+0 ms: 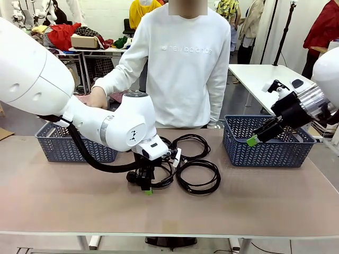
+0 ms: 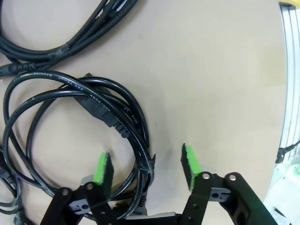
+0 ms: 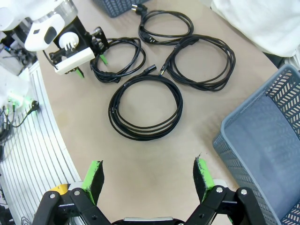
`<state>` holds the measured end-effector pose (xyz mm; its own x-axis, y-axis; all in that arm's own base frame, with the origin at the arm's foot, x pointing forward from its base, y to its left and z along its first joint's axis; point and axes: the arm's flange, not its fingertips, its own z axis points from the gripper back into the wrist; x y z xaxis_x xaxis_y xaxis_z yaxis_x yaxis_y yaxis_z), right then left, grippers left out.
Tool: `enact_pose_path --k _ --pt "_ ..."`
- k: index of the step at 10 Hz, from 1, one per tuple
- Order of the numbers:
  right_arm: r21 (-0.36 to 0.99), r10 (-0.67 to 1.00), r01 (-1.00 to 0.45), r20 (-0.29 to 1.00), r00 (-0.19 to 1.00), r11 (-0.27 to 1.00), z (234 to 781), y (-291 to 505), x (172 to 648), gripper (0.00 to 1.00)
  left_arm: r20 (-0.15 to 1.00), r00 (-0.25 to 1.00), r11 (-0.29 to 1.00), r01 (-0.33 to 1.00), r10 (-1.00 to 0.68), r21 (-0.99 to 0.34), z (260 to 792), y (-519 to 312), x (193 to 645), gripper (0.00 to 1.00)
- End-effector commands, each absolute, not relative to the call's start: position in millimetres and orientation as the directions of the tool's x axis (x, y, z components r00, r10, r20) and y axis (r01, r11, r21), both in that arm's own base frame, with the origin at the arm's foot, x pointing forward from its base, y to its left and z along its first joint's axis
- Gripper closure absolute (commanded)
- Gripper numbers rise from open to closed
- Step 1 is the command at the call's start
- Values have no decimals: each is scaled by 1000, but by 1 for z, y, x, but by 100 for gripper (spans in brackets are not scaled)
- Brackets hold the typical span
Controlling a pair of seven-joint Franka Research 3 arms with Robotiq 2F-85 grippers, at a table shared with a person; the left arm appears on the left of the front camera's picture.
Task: Organize the cables according to human instructions.
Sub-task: Pick up a bundle of cables and place it in the basket indicated by the human.
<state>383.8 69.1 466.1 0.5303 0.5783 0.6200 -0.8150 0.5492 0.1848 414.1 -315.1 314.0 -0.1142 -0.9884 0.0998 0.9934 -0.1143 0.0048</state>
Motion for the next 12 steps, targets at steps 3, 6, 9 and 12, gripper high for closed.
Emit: enact_pose_path --k 3,6,9,12 --pt "184 572 -828 643 509 530 465 68 387 0 84 -113 -113 994 -990 7 313 -316 417 74" --pt "184 572 -828 643 509 530 465 68 387 0 81 -118 -118 993 -990 4 316 -316 416 96" --pt "184 572 -828 643 509 530 465 68 387 0 74 -113 -113 994 -991 -5 327 -313 410 100" --pt "184 572 -828 643 509 530 465 68 387 0 41 -100 -95 991 -994 97 382 -319 398 100"
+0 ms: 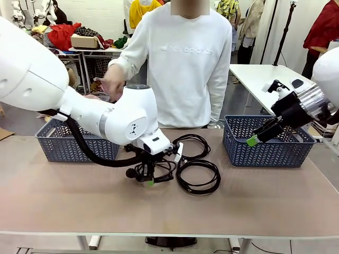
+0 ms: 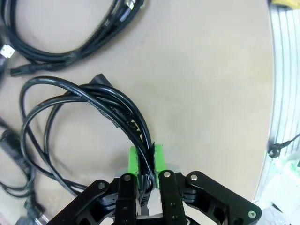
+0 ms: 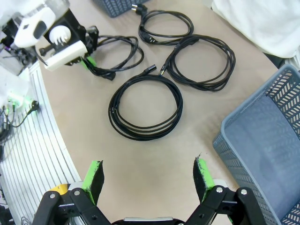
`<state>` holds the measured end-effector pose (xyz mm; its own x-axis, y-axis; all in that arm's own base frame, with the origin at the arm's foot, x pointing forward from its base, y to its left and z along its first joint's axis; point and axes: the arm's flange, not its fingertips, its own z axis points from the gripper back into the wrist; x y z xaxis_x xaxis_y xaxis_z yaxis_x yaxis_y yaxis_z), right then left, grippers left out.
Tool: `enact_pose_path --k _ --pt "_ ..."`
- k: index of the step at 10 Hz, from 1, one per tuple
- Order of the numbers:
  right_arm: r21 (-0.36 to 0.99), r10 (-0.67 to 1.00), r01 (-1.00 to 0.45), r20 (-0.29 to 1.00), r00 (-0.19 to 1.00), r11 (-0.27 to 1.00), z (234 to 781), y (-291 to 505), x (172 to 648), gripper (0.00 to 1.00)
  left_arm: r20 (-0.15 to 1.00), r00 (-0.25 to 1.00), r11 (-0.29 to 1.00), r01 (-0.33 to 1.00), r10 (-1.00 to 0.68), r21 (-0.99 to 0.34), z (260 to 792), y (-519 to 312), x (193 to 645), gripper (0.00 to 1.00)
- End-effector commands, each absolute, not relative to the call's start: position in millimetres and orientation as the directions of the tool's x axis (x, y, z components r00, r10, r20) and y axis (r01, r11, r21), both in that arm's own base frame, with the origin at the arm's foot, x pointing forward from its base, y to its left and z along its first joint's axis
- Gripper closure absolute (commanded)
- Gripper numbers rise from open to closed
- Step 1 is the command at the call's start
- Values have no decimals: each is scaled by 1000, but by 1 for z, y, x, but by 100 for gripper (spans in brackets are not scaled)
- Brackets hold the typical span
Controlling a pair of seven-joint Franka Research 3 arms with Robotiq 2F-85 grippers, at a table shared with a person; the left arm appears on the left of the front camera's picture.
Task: Organize the cables according to human instructions.
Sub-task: Pick up a bundle of cables and place it in the basket indicated by the human.
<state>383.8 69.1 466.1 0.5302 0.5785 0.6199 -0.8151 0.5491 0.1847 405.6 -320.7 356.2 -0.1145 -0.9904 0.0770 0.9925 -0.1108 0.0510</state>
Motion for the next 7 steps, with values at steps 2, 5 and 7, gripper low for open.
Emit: enact_pose_path --k 2,5,7 --pt "184 572 -828 643 509 530 465 68 387 0 21 -118 -114 985 -993 130 425 -313 410 100" --pt "184 572 -828 643 509 530 465 68 387 0 75 -120 -110 987 -990 119 472 -279 449 100" --pt "184 572 -828 643 509 530 465 68 387 0 101 -50 -36 990 -994 139 489 -254 471 100"
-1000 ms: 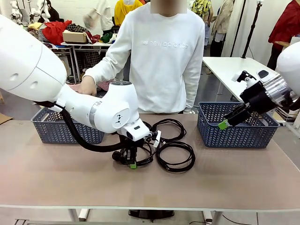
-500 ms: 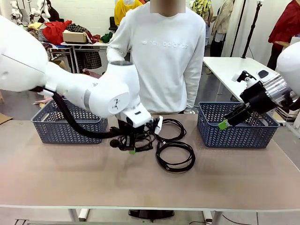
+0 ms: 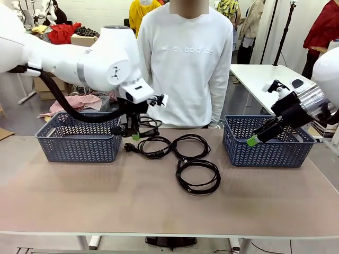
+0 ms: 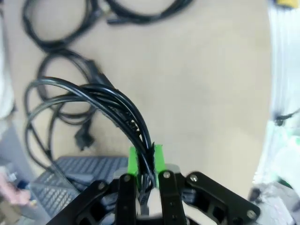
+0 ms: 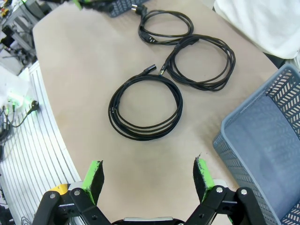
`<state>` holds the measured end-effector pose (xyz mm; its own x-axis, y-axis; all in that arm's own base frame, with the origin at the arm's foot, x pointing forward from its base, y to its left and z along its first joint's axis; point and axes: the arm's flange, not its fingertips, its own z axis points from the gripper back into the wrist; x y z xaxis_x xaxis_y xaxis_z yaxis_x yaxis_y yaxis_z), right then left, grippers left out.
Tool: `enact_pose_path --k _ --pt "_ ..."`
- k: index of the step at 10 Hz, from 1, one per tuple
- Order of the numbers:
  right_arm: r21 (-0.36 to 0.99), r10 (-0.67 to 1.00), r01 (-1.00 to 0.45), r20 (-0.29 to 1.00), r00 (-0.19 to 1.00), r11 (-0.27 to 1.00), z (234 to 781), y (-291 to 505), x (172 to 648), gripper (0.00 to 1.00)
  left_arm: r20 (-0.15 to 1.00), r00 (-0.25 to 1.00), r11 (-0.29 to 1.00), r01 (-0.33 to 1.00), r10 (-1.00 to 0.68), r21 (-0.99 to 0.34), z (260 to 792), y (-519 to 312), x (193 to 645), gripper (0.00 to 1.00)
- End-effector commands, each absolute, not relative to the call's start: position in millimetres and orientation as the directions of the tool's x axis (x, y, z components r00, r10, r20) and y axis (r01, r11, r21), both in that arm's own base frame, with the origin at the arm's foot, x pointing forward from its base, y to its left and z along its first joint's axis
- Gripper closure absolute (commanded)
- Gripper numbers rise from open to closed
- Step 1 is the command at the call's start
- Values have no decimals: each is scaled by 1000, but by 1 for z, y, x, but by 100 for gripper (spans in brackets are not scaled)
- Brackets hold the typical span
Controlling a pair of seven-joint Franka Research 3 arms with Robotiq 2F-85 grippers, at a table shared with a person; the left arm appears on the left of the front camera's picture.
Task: Organize the cables according to human instructions.
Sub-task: Pick up a bundle of cables and place it in the basket indicated by the human.
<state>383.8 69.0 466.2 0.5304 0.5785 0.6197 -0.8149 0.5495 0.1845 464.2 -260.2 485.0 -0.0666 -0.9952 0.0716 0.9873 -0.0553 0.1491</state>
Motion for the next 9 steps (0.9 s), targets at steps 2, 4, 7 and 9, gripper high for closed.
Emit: enact_pose_path --k 2,4,7,9 --pt "184 572 -828 643 509 530 465 68 387 0 132 13 34 986 -991 160 502 -236 486 100" --pt "184 572 -828 643 509 530 465 68 387 0 152 55 83 979 -987 184 510 -226 495 100" --pt "184 572 -828 643 509 530 465 68 387 0 124 35 56 983 -992 174 506 -224 493 100" --pt "184 572 -828 643 509 530 465 68 387 0 124 35 56 983 -992 174 506 -224 493 100"
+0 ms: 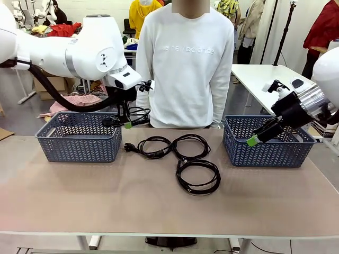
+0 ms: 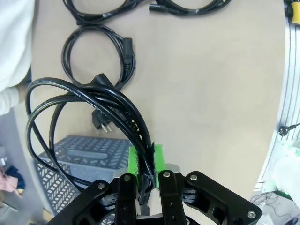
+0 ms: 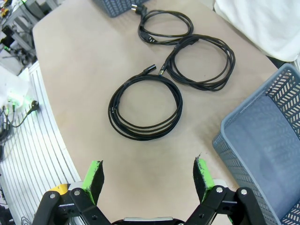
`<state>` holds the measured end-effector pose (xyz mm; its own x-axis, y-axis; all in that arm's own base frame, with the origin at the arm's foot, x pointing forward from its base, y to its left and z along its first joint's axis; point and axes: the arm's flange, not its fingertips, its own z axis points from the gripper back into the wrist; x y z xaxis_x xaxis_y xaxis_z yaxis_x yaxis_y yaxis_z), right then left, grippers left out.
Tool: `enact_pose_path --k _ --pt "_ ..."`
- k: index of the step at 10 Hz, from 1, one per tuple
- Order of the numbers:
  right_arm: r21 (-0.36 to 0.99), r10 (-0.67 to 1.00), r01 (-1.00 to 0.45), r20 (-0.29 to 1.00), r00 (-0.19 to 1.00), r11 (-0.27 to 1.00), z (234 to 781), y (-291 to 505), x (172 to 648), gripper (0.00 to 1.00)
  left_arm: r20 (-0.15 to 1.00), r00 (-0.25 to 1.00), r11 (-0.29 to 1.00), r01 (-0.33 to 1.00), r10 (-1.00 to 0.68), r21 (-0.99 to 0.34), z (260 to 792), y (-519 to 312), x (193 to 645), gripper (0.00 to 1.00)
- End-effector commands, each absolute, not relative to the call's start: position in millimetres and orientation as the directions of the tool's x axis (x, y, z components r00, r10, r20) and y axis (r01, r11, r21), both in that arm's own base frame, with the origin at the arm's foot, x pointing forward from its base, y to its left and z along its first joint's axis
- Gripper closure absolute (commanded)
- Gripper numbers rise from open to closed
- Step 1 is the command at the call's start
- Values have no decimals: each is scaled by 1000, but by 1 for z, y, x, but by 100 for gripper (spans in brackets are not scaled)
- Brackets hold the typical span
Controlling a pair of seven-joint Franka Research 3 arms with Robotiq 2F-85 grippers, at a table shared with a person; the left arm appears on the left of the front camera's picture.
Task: Organize the cables according to human instructions.
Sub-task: Pick up a bundle of cables and place it in the basket indicated by the human.
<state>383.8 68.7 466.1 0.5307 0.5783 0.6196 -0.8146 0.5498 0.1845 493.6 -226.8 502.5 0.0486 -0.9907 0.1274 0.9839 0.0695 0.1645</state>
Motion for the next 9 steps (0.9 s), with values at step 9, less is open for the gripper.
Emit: enact_pose_path --k 9 --pt "184 572 -828 643 509 530 465 68 387 0 121 82 105 976 -989 193 503 -126 526 85"
